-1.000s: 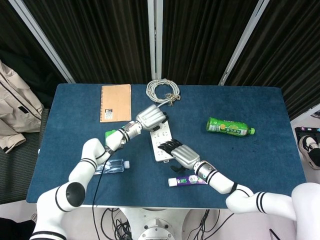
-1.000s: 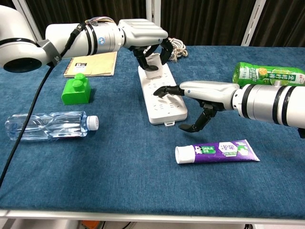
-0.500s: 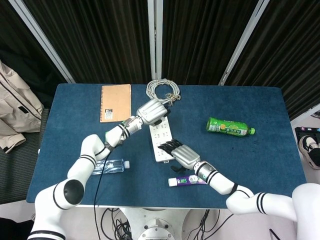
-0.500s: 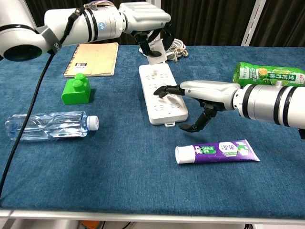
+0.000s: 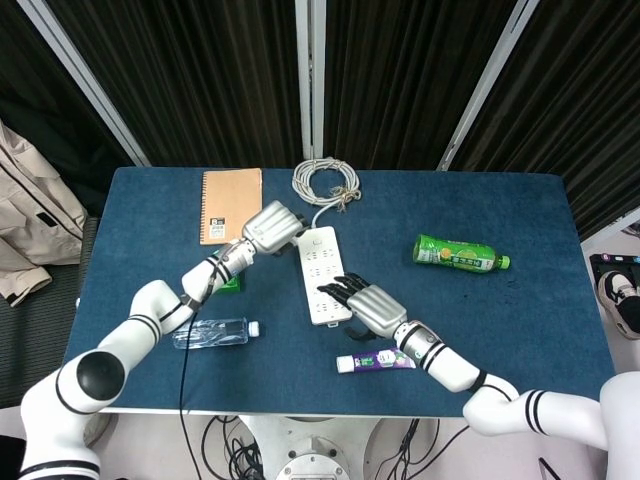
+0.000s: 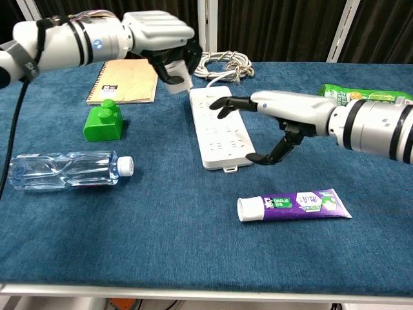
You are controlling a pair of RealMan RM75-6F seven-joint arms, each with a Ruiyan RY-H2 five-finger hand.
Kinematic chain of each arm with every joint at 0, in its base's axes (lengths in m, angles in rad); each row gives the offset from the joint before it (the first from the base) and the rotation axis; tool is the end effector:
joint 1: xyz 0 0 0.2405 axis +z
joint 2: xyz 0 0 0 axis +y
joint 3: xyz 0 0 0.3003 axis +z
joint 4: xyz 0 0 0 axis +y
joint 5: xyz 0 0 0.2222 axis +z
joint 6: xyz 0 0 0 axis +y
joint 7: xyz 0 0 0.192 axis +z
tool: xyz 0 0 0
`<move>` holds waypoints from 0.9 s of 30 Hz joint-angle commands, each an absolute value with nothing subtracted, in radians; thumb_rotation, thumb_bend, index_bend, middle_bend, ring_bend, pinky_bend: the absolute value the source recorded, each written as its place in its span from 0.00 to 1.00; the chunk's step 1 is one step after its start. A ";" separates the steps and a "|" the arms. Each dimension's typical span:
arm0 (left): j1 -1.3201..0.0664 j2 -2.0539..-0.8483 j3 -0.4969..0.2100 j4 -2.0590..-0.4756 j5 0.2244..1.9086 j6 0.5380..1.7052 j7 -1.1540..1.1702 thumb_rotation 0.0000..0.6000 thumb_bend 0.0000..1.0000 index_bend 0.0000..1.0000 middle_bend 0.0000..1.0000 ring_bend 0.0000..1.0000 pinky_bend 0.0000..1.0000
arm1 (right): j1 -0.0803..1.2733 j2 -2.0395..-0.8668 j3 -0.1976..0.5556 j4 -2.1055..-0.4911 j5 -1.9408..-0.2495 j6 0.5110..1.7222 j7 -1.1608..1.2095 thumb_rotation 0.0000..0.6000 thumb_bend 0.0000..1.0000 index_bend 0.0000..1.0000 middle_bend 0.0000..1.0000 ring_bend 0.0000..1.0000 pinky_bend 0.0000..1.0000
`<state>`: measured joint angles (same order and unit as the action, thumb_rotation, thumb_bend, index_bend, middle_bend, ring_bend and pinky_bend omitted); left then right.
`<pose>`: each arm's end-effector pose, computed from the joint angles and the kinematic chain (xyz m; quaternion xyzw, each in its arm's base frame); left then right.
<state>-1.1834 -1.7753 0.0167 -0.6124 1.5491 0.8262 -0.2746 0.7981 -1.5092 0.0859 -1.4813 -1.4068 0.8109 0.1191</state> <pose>-0.0753 0.5492 -0.0775 -0.8528 -0.1421 -0.3508 0.3597 -0.1421 -0.3849 -0.0750 0.7853 -0.4278 0.3820 0.2332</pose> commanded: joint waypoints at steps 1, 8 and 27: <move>-1.118 -1.673 -0.034 -0.805 1.440 0.764 -0.067 1.00 0.45 0.44 0.53 0.44 0.66 | 0.782 -1.481 0.083 -1.509 -1.422 0.841 0.120 1.00 0.25 0.01 0.11 0.00 0.00; -1.017 -1.546 -0.117 -1.086 1.269 0.827 0.143 1.00 0.14 0.11 0.19 0.08 0.20 | 0.725 -1.379 0.072 -1.593 -1.447 0.934 0.089 1.00 0.21 0.01 0.10 0.00 0.00; -0.422 -1.110 -0.021 -1.598 1.225 1.463 0.156 1.00 0.11 0.11 0.16 0.05 0.09 | 0.355 -1.041 -0.020 -1.765 -1.469 1.391 -0.089 1.00 0.26 0.00 0.08 0.00 0.00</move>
